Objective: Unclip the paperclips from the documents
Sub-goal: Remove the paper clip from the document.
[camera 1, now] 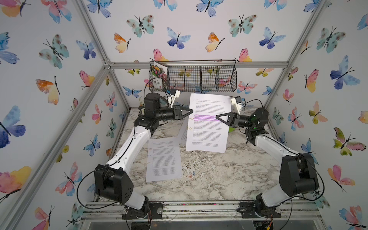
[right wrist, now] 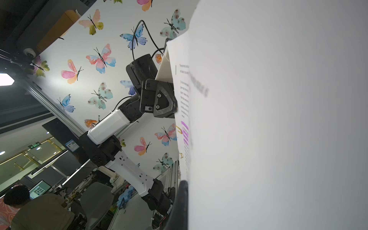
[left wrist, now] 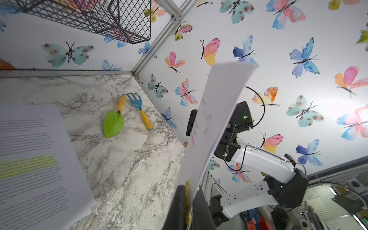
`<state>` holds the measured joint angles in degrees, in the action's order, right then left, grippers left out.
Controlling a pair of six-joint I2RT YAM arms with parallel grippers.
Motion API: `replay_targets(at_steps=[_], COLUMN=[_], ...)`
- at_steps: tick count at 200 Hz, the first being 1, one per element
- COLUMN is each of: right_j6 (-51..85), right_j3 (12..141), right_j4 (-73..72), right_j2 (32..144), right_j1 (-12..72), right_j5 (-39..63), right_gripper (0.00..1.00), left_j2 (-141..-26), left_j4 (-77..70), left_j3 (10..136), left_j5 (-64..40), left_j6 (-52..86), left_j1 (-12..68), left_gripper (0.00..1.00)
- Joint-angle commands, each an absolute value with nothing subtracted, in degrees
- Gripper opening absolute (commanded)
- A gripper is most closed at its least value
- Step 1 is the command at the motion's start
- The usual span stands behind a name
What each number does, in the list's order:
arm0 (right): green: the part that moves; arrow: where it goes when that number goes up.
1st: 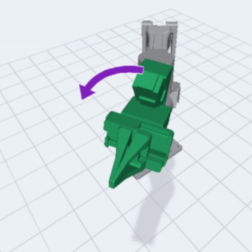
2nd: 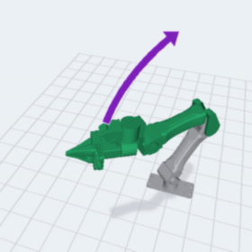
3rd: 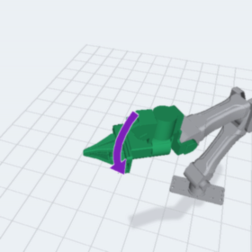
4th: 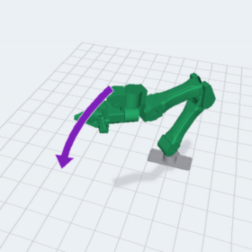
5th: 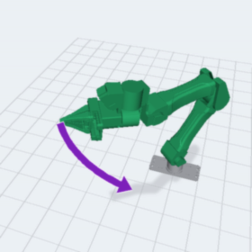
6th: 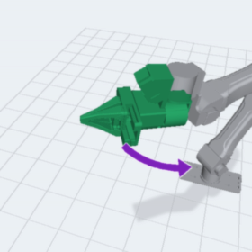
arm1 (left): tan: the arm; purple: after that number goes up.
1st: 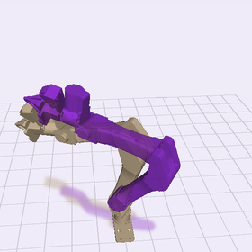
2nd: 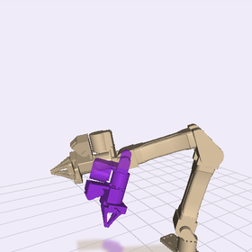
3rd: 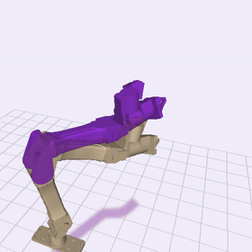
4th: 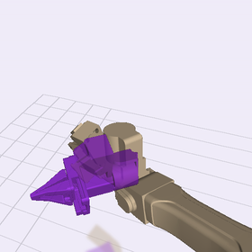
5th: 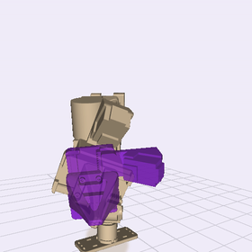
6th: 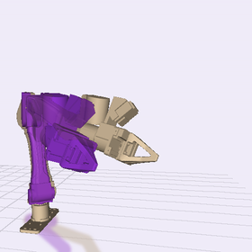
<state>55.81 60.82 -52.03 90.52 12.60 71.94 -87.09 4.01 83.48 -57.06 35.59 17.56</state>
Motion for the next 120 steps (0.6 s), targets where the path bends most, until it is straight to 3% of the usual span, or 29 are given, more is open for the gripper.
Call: replay_targets(at_steps=[1, 54, 120], right_j6=[54.1, 53.8, 51.4], right_j3=[62.3, 62.9, 60.4], right_j4=[-51.2, -51.1, -49.9], right_j2=[89.5, 90.1, 88.4], right_j1=[12.8, 12.8, 9.5], right_j5=[73.3, 72.3, 69.6], right_gripper=[0.02, 0.02, 0.02], left_j2=[-88.3, -88.1, -84.7], left_j4=[3.4, 6.6, 12.7], left_j3=[84.4, 83.3, 79.8], left_j5=[-58.6, -58.7, -49.5], left_j6=[34.6, 32.3, 32.6], left_j1=[17.3, 17.2, 10.6], left_gripper=[0.00, 0.00, 0.00])
